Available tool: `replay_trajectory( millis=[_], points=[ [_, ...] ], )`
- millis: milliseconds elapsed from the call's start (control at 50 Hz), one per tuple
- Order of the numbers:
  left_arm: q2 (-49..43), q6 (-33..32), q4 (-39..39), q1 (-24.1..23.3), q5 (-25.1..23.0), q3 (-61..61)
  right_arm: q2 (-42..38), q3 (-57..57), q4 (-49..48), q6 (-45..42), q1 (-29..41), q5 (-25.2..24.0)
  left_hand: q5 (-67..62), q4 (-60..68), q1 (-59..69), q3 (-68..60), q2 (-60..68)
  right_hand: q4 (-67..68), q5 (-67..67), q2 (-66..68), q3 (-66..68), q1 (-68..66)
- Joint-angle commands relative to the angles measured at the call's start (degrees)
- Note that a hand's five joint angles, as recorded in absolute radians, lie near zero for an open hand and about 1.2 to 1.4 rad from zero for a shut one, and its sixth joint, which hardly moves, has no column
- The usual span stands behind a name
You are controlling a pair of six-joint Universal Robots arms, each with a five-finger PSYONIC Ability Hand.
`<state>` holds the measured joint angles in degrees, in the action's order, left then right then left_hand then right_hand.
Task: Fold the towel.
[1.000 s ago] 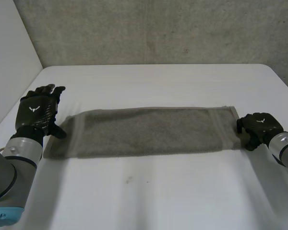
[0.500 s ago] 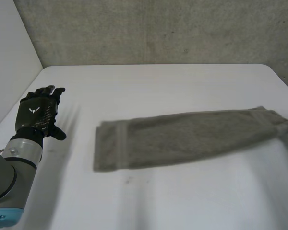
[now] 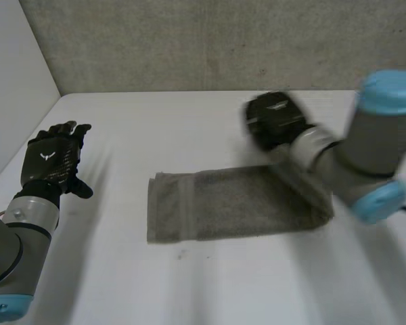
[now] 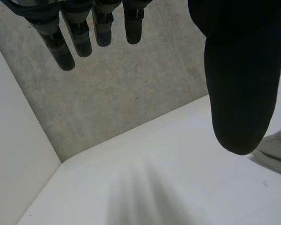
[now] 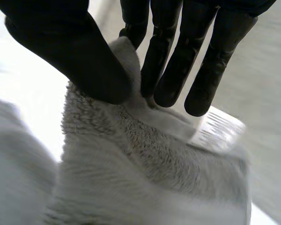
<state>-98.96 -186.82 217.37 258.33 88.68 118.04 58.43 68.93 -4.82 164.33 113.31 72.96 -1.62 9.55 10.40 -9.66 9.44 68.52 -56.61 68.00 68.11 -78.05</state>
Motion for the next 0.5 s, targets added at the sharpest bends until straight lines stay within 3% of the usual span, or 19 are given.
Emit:
replay_trajectory(
  millis=[20,140,220,240,260,280,300,500],
  points=[
    [0.0,0.05,-0.02,-0.02,0.0,0.08,-9.1,-1.95,-1.5,5.21,18.24,-0.27,1.62,0.45,-0.4,-0.34,0.56,11.48,-13.39,12.0,11.89,-1.95],
    [0.0,-0.04,-0.02,0.07,0.0,0.09,-13.69,-3.01,-2.65,5.21,20.99,0.78,1.62,0.45,-0.4,-0.34,0.56,11.48,-13.39,12.0,11.89,-1.95],
    [-0.09,-0.04,-0.02,0.07,0.0,0.17,-13.78,-2.75,-2.39,5.3,21.34,1.74,1.62,0.45,-0.4,-0.34,0.56,2.98,-4.9,3.51,3.4,6.54],
    [-0.18,0.05,-0.02,0.07,0.0,0.17,-12.56,-2.4,-2.21,5.82,20.9,1.75,1.62,0.45,-0.4,-0.34,0.56,-14.03,12.11,-13.5,-13.61,23.56],
    [-0.18,-0.03,-0.02,-0.02,0.0,0.26,-12.55,-2.39,-2.21,5.83,20.9,1.75,1.62,0.45,-0.4,-0.34,0.56,-14.2,12.28,-13.67,-13.78,23.73],
    [-0.18,-0.04,-0.02,-0.02,0.0,0.26,-10.72,-1.87,-2.04,6.18,20.72,1.83,1.62,0.45,-0.4,-0.34,0.56,-50.67,48.76,-50.14,-50.25,60.2],
    [-0.18,-0.04,0.07,-0.02,0.0,0.26,-8.79,-1.34,-1.51,6.7,20.37,2.01,1.62,0.45,-0.4,-0.34,0.56,-58.52,56.61,-58.0,-58.11,68.05],
    [-0.18,-0.21,0.33,-0.81,-0.08,0.26,3.87,8.83,2.27,6.89,6.94,2.19,1.62,0.45,-0.4,-0.34,0.56,-58.52,56.61,-58.0,-58.11,68.05]
  ],
)
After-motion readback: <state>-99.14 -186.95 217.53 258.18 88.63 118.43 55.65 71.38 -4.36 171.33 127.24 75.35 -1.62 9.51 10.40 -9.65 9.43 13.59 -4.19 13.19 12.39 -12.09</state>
